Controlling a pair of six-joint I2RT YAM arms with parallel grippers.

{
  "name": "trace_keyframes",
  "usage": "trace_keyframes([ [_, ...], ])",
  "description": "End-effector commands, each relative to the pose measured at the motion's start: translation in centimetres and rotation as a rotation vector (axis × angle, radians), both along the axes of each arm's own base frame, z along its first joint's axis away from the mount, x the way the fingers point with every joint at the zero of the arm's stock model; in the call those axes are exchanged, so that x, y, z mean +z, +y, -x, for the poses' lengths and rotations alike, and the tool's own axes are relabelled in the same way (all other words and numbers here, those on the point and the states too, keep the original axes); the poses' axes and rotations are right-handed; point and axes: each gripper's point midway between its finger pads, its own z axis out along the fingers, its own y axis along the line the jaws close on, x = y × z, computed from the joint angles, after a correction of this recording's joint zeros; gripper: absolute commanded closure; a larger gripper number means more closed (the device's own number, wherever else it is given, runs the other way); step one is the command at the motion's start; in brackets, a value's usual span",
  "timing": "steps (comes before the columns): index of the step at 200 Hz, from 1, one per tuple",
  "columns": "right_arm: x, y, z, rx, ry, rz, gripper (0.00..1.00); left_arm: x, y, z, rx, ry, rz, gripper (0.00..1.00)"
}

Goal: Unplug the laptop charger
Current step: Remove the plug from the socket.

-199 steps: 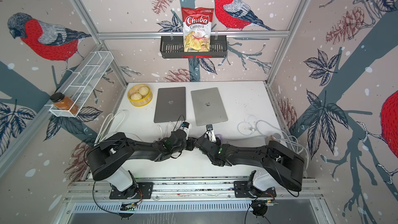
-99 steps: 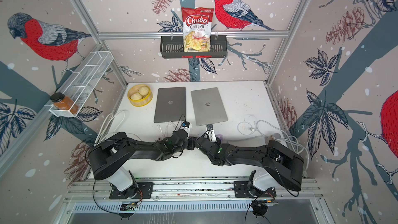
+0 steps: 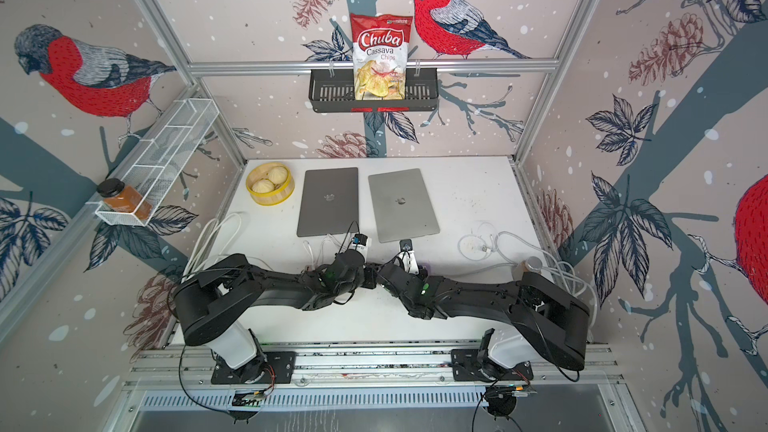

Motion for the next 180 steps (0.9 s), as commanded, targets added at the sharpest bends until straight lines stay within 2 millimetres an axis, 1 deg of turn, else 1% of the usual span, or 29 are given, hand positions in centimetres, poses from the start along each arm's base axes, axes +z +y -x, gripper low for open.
trace_keyframes([
  [1, 2.0, 0.8, -0.5, -0.015, -0.04, -0.071, 0.66, -3.5, 2.5, 1.5, 0.012, 0.094, -0.149, 0.74],
  [27, 2.7, 0.5, -0.6, -0.032, -0.046, -0.076, 0.66, -3.6, 2.5, 1.5, 0.013, 0.096, -0.151, 0.74],
  [55, 2.6, 0.0, -0.6, -0.042, -0.041, -0.071, 0.66, -3.6, 2.3, 1.5, 0.009, 0.097, -0.151, 0.74],
  [69, 2.5, 0.1, -0.7, -0.038, -0.038, -0.073, 0.66, -3.6, 2.4, 1.4, 0.011, 0.098, -0.151, 0.74],
  [75, 2.7, 0.0, -0.9, -0.043, -0.043, -0.066, 0.66, -3.6, 2.3, 1.5, 0.011, 0.097, -0.15, 0.74],
  [89, 3.4, -1.0, -1.8, -0.075, -0.052, -0.032, 0.66, -3.4, 2.3, 1.5, 0.009, 0.093, -0.146, 0.74],
  [100, 4.0, -2.4, -3.0, -0.104, -0.052, -0.011, 0.66, -3.0, 2.3, 1.5, 0.01, 0.086, -0.139, 0.74],
  [101, 4.1, -2.3, -2.9, -0.098, -0.048, -0.014, 0.66, -3.0, 2.3, 1.4, 0.01, 0.085, -0.138, 0.74],
  [117, 4.5, -5.0, -5.0, -0.135, -0.015, -0.027, 0.66, -2.0, 2.1, 1.4, -0.003, 0.063, -0.121, 0.74],
  [120, 5.2, -5.7, -5.5, -0.143, -0.018, -0.046, 0.66, -1.8, 2.1, 1.4, -0.008, 0.057, -0.117, 0.74],
  [137, 6.5, -9.2, -7.9, -0.191, -0.016, -0.065, 0.66, -0.5, 1.6, 1.4, -0.036, 0.018, -0.092, 0.72],
  [151, 7.9, -11.6, -9.8, -0.224, -0.019, -0.065, 0.66, 0.6, 1.1, 1.3, -0.062, -0.013, -0.078, 0.72],
  [163, 8.6, -13.2, -11.3, -0.246, -0.013, -0.054, 0.66, 1.6, 0.5, 1.1, -0.088, -0.043, -0.067, 0.72],
  [173, 9.0, -14.0, -12.4, -0.252, 0.0, -0.054, 0.66, 2.2, 0.1, 0.9, -0.105, -0.063, -0.063, 0.72],
  [175, 8.5, -14.1, -12.7, -0.251, 0.016, -0.047, 0.66, 2.4, 0.0, 0.9, -0.109, -0.067, -0.062, 0.72],
  [180, 8.2, -14.5, -13.3, -0.259, 0.04, -0.043, 0.66, 2.7, -0.3, 0.8, -0.119, -0.076, -0.061, 0.72],
])
